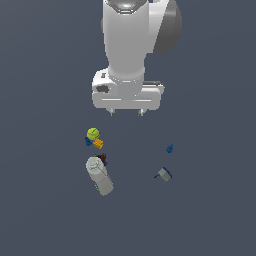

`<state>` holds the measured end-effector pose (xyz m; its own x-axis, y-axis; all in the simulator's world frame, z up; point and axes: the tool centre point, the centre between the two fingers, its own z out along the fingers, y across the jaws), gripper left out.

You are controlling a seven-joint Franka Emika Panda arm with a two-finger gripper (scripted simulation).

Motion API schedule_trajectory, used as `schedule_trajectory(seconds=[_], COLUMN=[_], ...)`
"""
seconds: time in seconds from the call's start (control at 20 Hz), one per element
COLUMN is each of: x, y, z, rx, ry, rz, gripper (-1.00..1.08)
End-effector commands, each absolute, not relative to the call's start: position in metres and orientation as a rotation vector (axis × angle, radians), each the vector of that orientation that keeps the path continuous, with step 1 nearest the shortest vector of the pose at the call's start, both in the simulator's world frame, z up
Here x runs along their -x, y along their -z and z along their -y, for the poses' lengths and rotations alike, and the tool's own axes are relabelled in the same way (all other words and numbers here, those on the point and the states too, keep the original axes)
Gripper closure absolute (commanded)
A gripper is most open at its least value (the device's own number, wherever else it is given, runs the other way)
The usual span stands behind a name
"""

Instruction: Pick up a designated object from a clutter of objects.

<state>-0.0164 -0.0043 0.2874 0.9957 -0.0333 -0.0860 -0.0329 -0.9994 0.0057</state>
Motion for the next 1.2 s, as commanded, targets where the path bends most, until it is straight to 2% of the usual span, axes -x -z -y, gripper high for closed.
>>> schedule_trajectory(seconds=[0.0,0.6,1.15], x=[0.017,0.011,0.001], y=[-0.287,-0.271,-0.229], z=[0.004,-0.013,-0.059], rx=[-3.134,-3.122,-3.09], ry=[0.138,0.124,0.088], rz=[0.052,0.14,0.353], gripper=[-0.92,-0.92,-0.92])
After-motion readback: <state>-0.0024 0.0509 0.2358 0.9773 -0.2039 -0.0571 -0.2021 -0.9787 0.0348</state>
